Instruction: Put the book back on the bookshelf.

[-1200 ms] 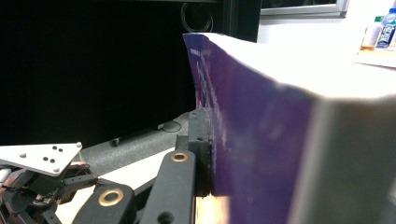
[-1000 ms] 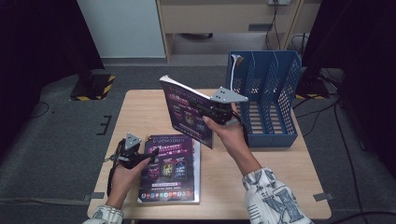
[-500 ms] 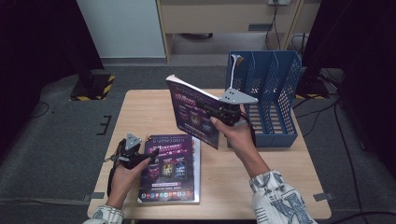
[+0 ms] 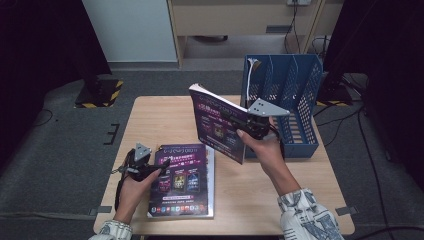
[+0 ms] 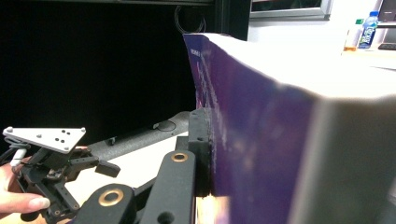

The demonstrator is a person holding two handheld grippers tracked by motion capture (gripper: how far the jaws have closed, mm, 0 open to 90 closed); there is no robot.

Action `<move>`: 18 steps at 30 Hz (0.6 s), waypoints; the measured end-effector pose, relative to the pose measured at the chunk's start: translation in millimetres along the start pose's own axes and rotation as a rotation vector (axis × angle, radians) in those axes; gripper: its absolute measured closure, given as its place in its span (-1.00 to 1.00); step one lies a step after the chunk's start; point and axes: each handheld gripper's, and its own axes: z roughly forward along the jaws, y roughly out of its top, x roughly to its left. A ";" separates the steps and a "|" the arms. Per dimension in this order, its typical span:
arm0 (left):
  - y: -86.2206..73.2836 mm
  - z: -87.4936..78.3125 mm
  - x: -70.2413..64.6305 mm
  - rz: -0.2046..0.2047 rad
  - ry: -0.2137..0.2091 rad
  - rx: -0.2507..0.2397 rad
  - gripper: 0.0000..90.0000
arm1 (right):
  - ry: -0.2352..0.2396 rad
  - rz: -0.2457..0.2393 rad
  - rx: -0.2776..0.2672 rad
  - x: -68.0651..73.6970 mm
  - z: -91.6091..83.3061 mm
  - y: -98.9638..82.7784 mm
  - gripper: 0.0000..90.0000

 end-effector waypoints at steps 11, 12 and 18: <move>-0.2 0.5 -0.9 0.009 0.003 0.004 -0.85 | 0.005 -0.009 0.017 -1.0 -21.2 -3.6 0.83; -0.2 0.4 -1.0 0.010 0.004 0.004 -0.85 | 0.007 -0.006 0.020 -1.1 -22.9 -4.1 0.83; -0.6 0.2 -0.9 0.010 0.004 0.004 -0.85 | 0.010 -0.010 0.029 -1.0 -32.4 -7.6 0.83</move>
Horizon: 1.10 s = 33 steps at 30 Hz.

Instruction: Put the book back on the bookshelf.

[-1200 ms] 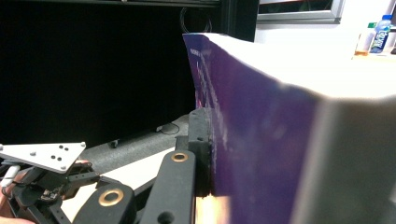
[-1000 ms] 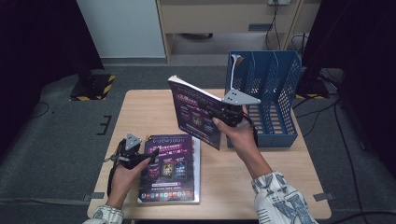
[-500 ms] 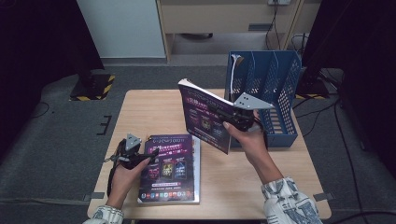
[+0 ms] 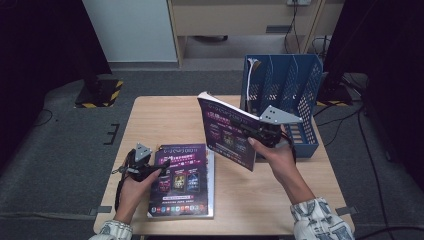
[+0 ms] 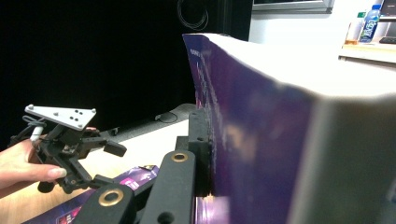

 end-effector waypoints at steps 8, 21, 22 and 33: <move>-0.2 0.2 -0.9 0.004 0.000 0.003 -0.85 | 0.012 0.002 0.008 0.3 -11.4 -3.2 0.83; -0.7 1.3 -0.7 0.003 0.001 0.007 -0.85 | 0.008 0.017 0.020 -7.4 -32.7 -14.8 0.83; -0.7 1.4 -0.8 0.004 0.001 0.007 -0.85 | 0.009 0.018 0.019 -7.7 -34.5 -15.4 0.83; -0.7 -0.1 -0.3 0.008 0.006 0.006 -0.85 | 0.007 0.022 0.026 -9.9 -48.1 -22.2 0.83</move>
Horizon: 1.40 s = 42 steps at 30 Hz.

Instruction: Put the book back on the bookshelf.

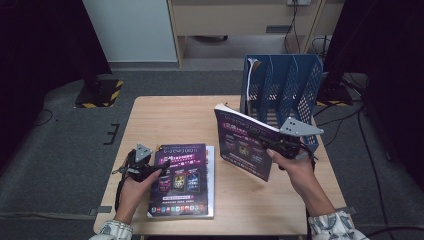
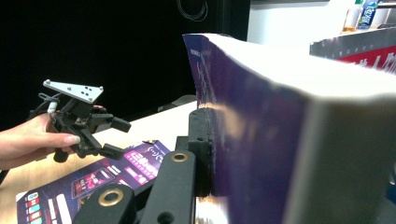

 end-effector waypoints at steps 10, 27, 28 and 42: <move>0.0 -0.3 -0.2 0.003 0.003 -0.001 -0.85 | -0.005 0.002 -0.003 -0.6 -14.3 -1.8 0.83; -0.2 -0.4 0.0 0.006 0.008 0.003 -0.85 | -0.034 0.009 -0.012 -6.4 -46.2 -4.0 0.83; -0.3 -0.2 -0.1 0.006 0.008 0.003 -0.85 | -0.037 0.011 -0.013 -6.8 -48.7 -3.9 0.83; -0.4 0.1 -1.1 0.007 0.008 0.005 -0.85 | -0.078 0.023 -0.033 -10.5 -81.4 4.7 0.83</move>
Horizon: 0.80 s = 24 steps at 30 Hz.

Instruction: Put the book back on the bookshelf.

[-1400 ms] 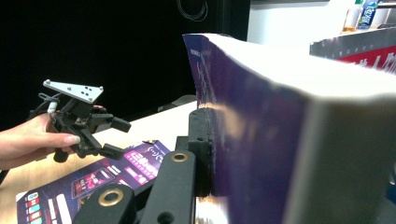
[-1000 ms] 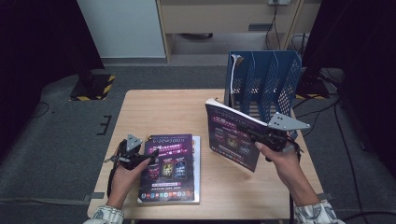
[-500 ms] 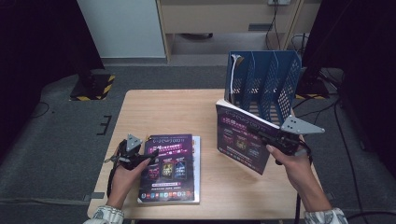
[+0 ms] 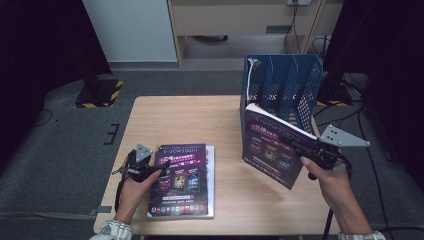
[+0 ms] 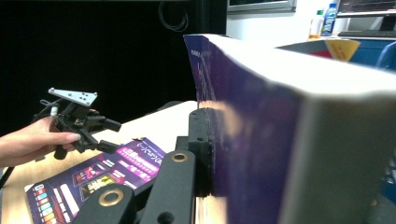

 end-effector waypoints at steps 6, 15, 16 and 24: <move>-0.1 0.2 0.2 0.000 0.001 0.001 -0.85 | -0.029 0.003 0.003 -2.5 -8.1 10.2 0.83; -0.2 -0.1 0.1 0.000 0.001 0.001 -0.85 | -0.062 0.001 -0.021 -6.2 -27.0 29.1 0.83; -0.2 -0.2 -0.2 0.002 0.002 0.000 -0.85 | -0.066 0.002 -0.025 -6.8 -29.0 31.1 0.83; -0.4 -0.2 0.1 0.001 0.003 0.001 -0.85 | -0.111 0.003 -0.056 -13.4 -36.1 49.9 0.83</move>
